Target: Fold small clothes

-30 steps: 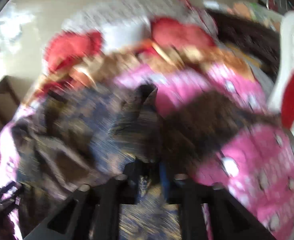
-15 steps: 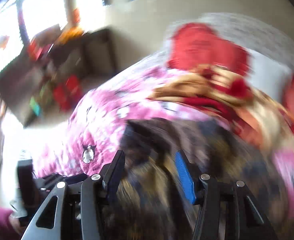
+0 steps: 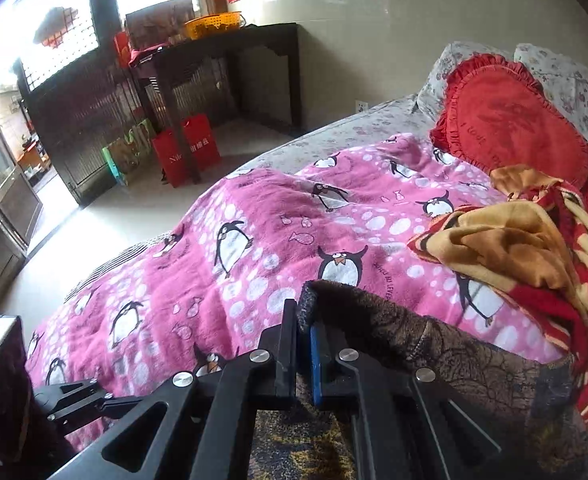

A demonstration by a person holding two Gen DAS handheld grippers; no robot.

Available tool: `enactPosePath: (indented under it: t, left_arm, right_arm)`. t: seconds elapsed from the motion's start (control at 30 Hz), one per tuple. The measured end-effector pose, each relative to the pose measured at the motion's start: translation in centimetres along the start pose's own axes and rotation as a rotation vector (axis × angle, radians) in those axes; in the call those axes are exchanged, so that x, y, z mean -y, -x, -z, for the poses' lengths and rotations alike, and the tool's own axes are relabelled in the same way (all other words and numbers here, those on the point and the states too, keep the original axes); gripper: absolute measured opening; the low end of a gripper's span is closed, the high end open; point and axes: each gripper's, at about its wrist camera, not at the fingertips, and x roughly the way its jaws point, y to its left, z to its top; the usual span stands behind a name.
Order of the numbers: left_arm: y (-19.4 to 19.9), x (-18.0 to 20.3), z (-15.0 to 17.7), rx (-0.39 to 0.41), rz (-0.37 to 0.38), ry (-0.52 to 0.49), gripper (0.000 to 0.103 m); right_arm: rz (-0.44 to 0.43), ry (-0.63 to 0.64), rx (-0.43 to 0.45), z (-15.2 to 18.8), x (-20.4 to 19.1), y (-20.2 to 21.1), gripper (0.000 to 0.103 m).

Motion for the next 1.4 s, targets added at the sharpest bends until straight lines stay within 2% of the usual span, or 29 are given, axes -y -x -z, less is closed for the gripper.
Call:
enactPosePath:
  t: [0.07, 0.13, 0.17, 0.23, 0.27, 0.3, 0.37, 0.43, 0.5, 0.6, 0.63, 0.73, 0.83, 0.87, 0.93, 0.97, 1.0, 1.07, 1.1, 1.13, 1.17, 1.23, 1.27, 1.3, 1.37, 1.4]
  left_arm:
    - [0.1, -0.1, -0.1, -0.013, -0.007, -0.013, 0.066]
    - [0.2, 0.1, -0.1, -0.025, -0.030, -0.045, 0.066]
    - [0.5, 0.3, -0.1, -0.029, -0.043, -0.067, 0.066]
    - [1.1, 0.4, -0.2, -0.015, -0.061, -0.091, 0.066]
    - [1.6, 0.4, -0.3, -0.003, -0.073, -0.103, 0.066]
    - [2.1, 0.3, -0.4, 0.007, -0.083, -0.109, 0.066]
    - [3.0, 0.4, -1.0, 0.037, -0.084, -0.109, 0.066]
    - [3.3, 0.7, -1.6, 0.062, -0.091, -0.117, 0.066]
    - [2.8, 1.8, -2.1, 0.064, -0.095, -0.142, 0.066]
    - [0.4, 3.7, -1.9, 0.014, -0.117, -0.200, 0.066]
    - [-0.6, 4.1, -1.7, -0.010, -0.131, -0.215, 0.066]
    - [-4.5, 4.9, -0.3, -0.122, -0.249, -0.286, 0.066]
    - [-4.4, 6.1, 0.5, -0.091, -0.303, -0.383, 0.066]
    - [-4.3, 6.2, 0.5, -0.104, -0.300, -0.385, 0.066]
    - [-3.5, 6.3, 0.3, -0.094, -0.281, -0.366, 0.066]
    - [-2.9, 6.3, 0.0, -0.070, -0.270, -0.358, 0.066]
    - [-2.4, 6.6, -0.2, -0.051, -0.264, -0.354, 0.066]
    - [-1.9, 6.9, -0.7, -0.022, -0.255, -0.344, 0.066]
    - [-1.7, 7.2, -1.0, -0.008, -0.246, -0.336, 0.066]
    - [-1.8, 7.5, -1.1, -0.003, -0.237, -0.329, 0.066]
    - [-2.1, 7.9, -1.3, -0.007, -0.226, -0.323, 0.066]
    - [-2.9, 8.6, -1.4, -0.023, -0.233, -0.328, 0.066]
    - [-3.4, 8.6, -1.3, -0.033, -0.249, -0.329, 0.066]
    - [-3.9, 8.5, -1.1, -0.046, -0.267, -0.332, 0.066]
    - [-5.2, 7.8, -0.7, -0.079, -0.303, -0.334, 0.066]
    - [-5.9, 7.3, -0.5, -0.099, -0.315, -0.331, 0.066]
  right_arm:
    - [0.019, -0.029, -0.013, 0.2, 0.6, -2.6, 0.004]
    - [0.051, -0.059, -0.039, 1.1, 0.9, -3.7, 0.006]
    - [0.037, -0.091, -0.039, 1.4, 1.2, -3.4, 0.009]
    - [-0.007, -0.147, -0.009, 2.0, 1.6, -1.0, 0.027]
    - [-0.003, -0.157, 0.003, 2.6, 1.7, 0.8, 0.044]
    - [0.014, -0.156, 0.016, 3.2, 1.8, 2.4, 0.049]
    - [0.070, -0.137, 0.048, 5.2, 2.0, 6.1, 0.049]
    - [0.147, -0.161, 0.030, 8.2, 2.7, 8.7, 0.049]
    - [0.179, -0.201, 0.011, 11.2, 3.1, 9.7, 0.049]
    - [0.266, -0.308, -0.050, 15.0, 4.4, 8.5, 0.049]
    - [0.271, -0.348, -0.062, 15.7, 4.9, 8.0, 0.050]
    - [0.277, -0.393, -0.039, 16.6, 5.4, 7.7, 0.049]
    - [0.239, -0.410, -0.016, 16.8, 5.4, 10.8, 0.049]
    - [0.272, -0.404, 0.018, 17.4, 5.6, 13.0, 0.051]
    - [0.390, -0.400, 0.055, 18.6, 6.7, 16.5, 0.065]
    - [0.496, -0.407, 0.076, 19.6, 7.8, 18.8, 0.073]
    - [0.584, -0.418, 0.091, 20.5, 8.9, 20.5, 0.077]
    - [0.748, -0.481, 0.086, 22.3, 11.8, 23.0, 0.078]
    - [0.781, -0.517, 0.071, 22.9, 13.2, 23.7, 0.078]
    - [0.785, -0.564, 0.047, 23.6, 14.9, 24.1, 0.078]
    - [0.745, -0.619, 0.010, 24.6, 16.9, 23.8, 0.077]
    - [0.628, -0.679, -0.020, 25.5, 18.6, 23.1, 0.043]
    - [0.556, -0.687, -0.022, 25.5, 18.9, 22.8, 0.014]
    - [0.565, -0.667, -0.014, 25.5, 18.6, 22.9, 0.006]
    - [0.635, -0.612, 0.054, 25.1, 17.5, 24.1, 0.006]
    - [0.642, -0.631, 0.080, 25.3, 17.7, 24.5, 0.006]
